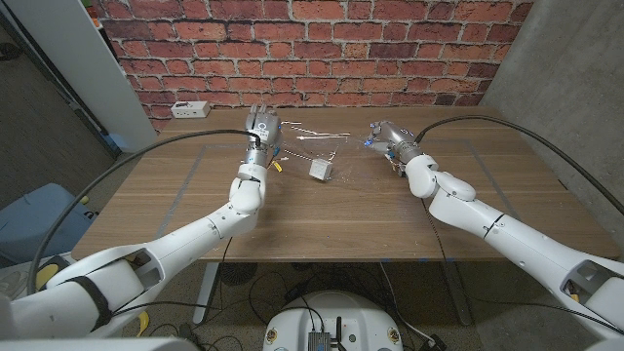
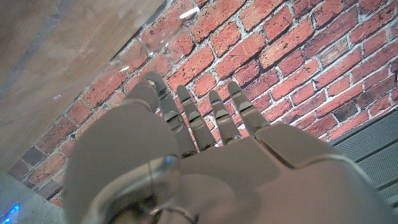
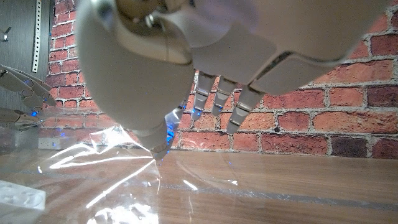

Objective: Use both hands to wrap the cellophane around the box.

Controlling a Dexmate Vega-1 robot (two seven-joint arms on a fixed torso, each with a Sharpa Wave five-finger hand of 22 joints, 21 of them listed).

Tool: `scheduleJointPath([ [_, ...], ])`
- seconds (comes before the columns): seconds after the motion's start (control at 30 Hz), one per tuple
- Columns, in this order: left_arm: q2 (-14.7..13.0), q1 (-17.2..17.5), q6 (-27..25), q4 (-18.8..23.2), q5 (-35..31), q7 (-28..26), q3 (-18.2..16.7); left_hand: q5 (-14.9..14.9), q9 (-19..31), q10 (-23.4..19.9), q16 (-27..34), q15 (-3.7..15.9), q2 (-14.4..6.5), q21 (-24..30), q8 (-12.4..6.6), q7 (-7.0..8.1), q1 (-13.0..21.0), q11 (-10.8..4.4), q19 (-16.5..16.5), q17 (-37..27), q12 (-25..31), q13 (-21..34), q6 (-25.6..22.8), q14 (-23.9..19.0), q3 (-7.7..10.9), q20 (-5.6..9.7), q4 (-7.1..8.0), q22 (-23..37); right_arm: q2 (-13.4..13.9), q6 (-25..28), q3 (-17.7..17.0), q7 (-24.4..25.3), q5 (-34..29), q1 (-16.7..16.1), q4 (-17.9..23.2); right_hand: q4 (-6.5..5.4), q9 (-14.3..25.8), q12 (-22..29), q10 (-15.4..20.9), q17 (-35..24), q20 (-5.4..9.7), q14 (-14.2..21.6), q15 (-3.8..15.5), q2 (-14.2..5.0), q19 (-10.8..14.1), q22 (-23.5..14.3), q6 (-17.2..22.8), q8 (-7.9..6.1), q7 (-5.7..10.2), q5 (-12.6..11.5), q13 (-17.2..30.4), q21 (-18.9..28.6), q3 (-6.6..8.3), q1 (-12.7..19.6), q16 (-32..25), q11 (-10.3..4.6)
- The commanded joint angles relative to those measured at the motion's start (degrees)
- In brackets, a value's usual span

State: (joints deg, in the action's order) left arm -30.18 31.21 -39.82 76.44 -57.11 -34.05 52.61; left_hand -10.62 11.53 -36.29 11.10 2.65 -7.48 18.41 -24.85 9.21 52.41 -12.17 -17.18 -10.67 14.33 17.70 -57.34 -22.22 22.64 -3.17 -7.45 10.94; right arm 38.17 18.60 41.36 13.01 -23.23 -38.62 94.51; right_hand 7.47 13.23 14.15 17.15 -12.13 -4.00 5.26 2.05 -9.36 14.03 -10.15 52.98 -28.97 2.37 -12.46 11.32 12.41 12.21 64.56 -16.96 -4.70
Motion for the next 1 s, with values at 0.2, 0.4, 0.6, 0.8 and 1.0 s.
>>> scheduleJointPath([
  [0.2, 4.50, -6.33, 2.23, -11.92, 4.84, -5.29, 4.49, -0.19, 0.11, -1.10, 0.48, 9.08, -0.11, -0.07, -0.15, -0.69, -0.32, 0.04, -0.59, -0.06, 0.40, 0.35, -3.30, -0.68, 0.69, 0.30, -0.08, 0.16, -3.62, -4.91, 2.62, 1.25, -0.30, 5.47, -9.73, -0.24, 0.02, -0.21, 1.11, -0.11, 0.08, 0.84, 1.49, -0.39, 0.78, 0.02, 0.09, -0.32, -0.23, 0.26, 0.29, 0.06, 0.28, 0.07, -0.34, -0.06],
  [0.4, 6.05, -8.36, 2.82, -16.28, 6.49, -6.52, 6.35, -0.18, 0.10, -1.28, 0.47, 9.10, -0.06, -0.07, -0.04, -0.77, -0.33, 0.06, -0.69, -0.04, 0.41, 0.39, -3.18, -0.80, 0.81, 0.29, -0.19, 0.16, -5.29, -6.03, 3.77, 1.30, -0.08, 7.29, -13.29, -0.19, -0.03, -0.24, 1.47, -0.10, 0.14, 1.16, 1.80, -0.34, 1.32, 0.02, 0.10, -0.35, -0.31, 0.39, 0.30, 0.19, 0.37, 0.12, -0.44, -0.05],
  [0.6, 8.02, -10.54, 2.91, -21.98, 7.75, -8.65, 8.45, -0.17, 0.09, -1.44, 0.46, 9.08, -0.07, -0.08, 0.01, -0.98, -0.30, 0.03, -0.75, -0.02, 0.40, 0.42, -3.19, -0.91, 0.96, 0.25, -0.29, 0.16, -7.22, -7.16, 5.07, 2.27, -0.25, 9.16, -17.19, -0.23, -0.06, -0.31, 1.61, -0.11, 0.18, 1.36, 1.85, -0.33, 1.40, 0.02, 0.12, -0.38, -0.33, 0.49, 0.30, 0.17, 0.40, 0.07, -0.52, -0.09],
  [0.8, 10.10, -12.58, 3.18, -27.49, 9.68, -10.64, 10.27, -0.17, 0.09, -1.72, 0.53, 9.00, -0.12, -0.09, 0.05, -0.95, -0.34, -0.02, -0.81, -0.02, 0.43, 0.46, -3.22, -1.14, 1.09, 0.28, -0.32, 0.15, -9.03, -7.61, 6.35, 3.99, -0.85, 10.84, -20.75, -0.30, -0.10, -0.29, 2.04, -0.14, 0.17, 1.91, 2.12, -0.39, 1.48, 0.02, 0.14, -0.41, -0.32, 0.58, 0.31, 0.13, 0.45, 0.00, -0.74, -0.27],
  [1.0, 13.23, -14.90, 3.21, -34.67, 11.97, -13.30, 12.16, -0.16, 0.08, -2.25, 0.58, 8.91, -0.10, -0.12, 0.14, -1.12, -0.36, -0.07, -0.86, 0.00, 0.51, 0.51, -3.14, -1.37, 1.24, 0.23, -0.42, 0.15, -10.27, -7.15, 7.36, 4.94, -1.20, 12.30, -23.44, -0.36, -0.14, -0.27, 2.49, -0.17, 0.16, 2.28, 2.29, -0.37, 1.55, 0.02, 0.25, -0.48, -0.42, 0.68, 0.33, 0.08, 0.48, -0.09, -0.89, -0.29],
])
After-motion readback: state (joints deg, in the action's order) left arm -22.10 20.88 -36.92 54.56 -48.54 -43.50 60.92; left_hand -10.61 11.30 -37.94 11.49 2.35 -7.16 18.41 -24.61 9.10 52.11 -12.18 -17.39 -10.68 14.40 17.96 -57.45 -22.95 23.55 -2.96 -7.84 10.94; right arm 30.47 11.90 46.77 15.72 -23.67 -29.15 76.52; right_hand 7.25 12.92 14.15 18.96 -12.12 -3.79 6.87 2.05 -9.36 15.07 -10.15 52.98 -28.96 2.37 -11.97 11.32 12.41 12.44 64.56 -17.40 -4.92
